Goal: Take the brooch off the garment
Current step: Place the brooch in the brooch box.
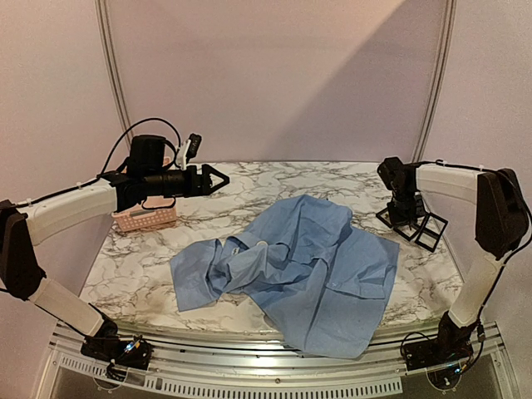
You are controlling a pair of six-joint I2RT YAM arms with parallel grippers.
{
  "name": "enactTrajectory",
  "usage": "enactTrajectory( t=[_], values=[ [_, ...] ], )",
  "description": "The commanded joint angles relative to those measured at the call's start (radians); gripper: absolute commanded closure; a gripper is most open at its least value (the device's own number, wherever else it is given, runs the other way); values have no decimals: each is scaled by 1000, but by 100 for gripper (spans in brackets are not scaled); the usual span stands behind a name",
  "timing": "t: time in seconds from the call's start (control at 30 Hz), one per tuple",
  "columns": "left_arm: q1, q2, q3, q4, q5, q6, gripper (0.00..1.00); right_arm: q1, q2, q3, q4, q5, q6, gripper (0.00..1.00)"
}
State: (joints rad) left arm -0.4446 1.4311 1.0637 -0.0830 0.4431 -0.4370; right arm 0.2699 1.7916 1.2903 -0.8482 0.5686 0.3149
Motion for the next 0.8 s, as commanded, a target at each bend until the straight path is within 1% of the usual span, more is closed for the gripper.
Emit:
enactTrajectory(
  t=[0.0,0.47,0.77],
  values=[
    [7,-3,13,-17,-4,15,17,-24,48,23,-6,67,-24,100],
    [7,5,15,-13,14,12,16,-42,144,86,17,125,-60,100],
    [7,9,15,-12,15,10,16,-51,177,86,38,127,-66,100]
  ],
)
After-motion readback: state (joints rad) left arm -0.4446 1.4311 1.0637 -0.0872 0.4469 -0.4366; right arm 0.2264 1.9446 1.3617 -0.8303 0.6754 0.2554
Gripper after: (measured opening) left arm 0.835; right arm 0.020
